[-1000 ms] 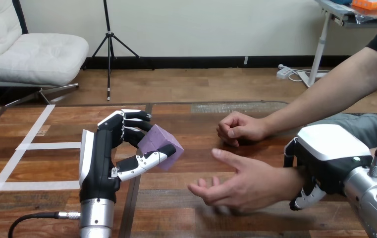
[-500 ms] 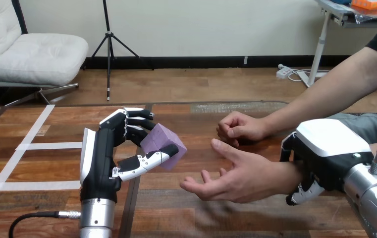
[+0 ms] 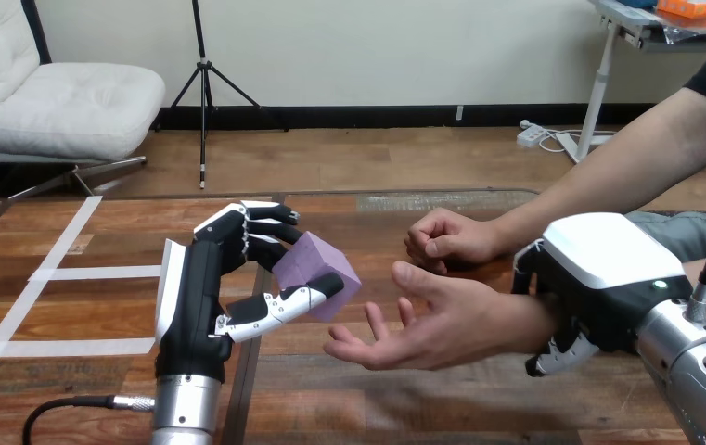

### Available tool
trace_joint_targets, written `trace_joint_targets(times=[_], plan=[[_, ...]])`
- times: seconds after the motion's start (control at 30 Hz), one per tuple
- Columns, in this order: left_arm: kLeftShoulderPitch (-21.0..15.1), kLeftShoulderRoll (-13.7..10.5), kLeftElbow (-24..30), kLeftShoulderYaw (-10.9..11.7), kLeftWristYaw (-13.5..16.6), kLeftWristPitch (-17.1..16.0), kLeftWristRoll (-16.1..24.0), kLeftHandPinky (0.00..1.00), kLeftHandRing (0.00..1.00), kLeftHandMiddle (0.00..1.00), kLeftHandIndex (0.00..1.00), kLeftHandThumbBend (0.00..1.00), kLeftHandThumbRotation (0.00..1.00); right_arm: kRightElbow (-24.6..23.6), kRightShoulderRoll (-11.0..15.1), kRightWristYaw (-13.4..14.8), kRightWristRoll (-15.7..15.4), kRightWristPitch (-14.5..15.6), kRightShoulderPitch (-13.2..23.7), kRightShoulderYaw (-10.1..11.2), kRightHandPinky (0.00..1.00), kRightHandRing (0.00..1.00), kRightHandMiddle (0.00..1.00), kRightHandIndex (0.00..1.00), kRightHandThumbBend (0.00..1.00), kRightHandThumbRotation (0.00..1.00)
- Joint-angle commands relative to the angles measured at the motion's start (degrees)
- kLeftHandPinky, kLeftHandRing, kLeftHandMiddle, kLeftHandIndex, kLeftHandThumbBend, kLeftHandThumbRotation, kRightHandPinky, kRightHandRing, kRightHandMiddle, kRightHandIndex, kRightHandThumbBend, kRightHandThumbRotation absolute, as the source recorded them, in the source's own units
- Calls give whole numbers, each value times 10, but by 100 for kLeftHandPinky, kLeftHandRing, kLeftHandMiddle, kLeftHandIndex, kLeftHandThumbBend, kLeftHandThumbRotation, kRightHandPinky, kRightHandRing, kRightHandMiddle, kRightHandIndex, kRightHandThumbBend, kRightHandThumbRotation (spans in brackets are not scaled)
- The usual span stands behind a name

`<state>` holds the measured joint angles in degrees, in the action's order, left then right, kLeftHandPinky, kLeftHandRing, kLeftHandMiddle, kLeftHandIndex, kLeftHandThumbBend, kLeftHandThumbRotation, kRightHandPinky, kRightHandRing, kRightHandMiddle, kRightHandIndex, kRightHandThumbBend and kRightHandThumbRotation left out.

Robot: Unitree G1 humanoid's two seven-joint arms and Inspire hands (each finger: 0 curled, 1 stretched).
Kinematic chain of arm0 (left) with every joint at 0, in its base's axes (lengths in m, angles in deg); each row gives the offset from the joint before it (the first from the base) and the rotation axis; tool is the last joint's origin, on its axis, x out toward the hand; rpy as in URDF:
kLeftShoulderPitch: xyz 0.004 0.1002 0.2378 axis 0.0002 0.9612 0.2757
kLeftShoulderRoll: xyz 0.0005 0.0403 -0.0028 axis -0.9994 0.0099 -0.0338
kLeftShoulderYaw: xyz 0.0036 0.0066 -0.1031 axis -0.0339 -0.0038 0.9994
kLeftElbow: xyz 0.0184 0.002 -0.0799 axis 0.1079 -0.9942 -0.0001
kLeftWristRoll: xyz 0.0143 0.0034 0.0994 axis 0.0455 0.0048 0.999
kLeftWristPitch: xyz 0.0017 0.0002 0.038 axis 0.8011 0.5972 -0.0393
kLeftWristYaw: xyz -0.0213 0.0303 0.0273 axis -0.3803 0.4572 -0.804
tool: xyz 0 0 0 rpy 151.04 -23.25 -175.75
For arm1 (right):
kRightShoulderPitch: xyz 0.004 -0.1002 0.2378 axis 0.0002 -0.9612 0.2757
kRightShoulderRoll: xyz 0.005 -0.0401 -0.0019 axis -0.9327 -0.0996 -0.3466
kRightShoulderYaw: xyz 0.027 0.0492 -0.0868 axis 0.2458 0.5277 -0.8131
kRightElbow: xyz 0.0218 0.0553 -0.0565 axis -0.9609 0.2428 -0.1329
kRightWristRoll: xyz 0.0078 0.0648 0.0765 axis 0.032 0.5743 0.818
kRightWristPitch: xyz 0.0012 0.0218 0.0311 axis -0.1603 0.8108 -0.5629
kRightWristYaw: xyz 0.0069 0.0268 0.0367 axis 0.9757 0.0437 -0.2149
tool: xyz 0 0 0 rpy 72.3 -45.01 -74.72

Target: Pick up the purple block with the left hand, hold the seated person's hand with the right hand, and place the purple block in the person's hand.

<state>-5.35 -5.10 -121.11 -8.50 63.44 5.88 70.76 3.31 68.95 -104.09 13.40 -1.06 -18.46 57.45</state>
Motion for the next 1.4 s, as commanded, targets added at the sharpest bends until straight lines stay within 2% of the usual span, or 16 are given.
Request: trace_joint_targets(times=[0.0,0.17,0.4,0.57,0.77,1.1,1.37], plan=[[-8,9,50,-10,-20,-17,-16,41,45,51,55,74,5,-3,-8,12,3,-9,48,0,36,43,50,52,82,0],[0,13,62,-12,-33,-21,-19,40,45,51,55,76,6,-4,-10,8,-1,-11,53,-3,36,43,50,52,81,0],[10,24,69,-18,-55,-34,-33,40,44,51,55,75,4,-2,-12,18,-9,-25,62,-10,36,42,49,51,81,0],[19,29,80,-20,-64,-35,-34,39,44,51,55,75,4,-2,-13,11,-12,-27,68,-14,34,41,47,51,80,0],[30,33,96,-26,-78,-28,-39,39,44,51,54,75,4,0,-16,9,-6,-30,75,-20,34,41,47,52,79,0],[50,39,123,-35,-109,-17,-58,40,45,50,54,76,5,3,-24,26,6,-50,77,-23,33,40,45,50,79,0],[62,43,135,-37,-119,-16,-57,40,44,50,54,77,5,4,-34,36,13,-64,77,-21,30,36,42,47,79,0]])
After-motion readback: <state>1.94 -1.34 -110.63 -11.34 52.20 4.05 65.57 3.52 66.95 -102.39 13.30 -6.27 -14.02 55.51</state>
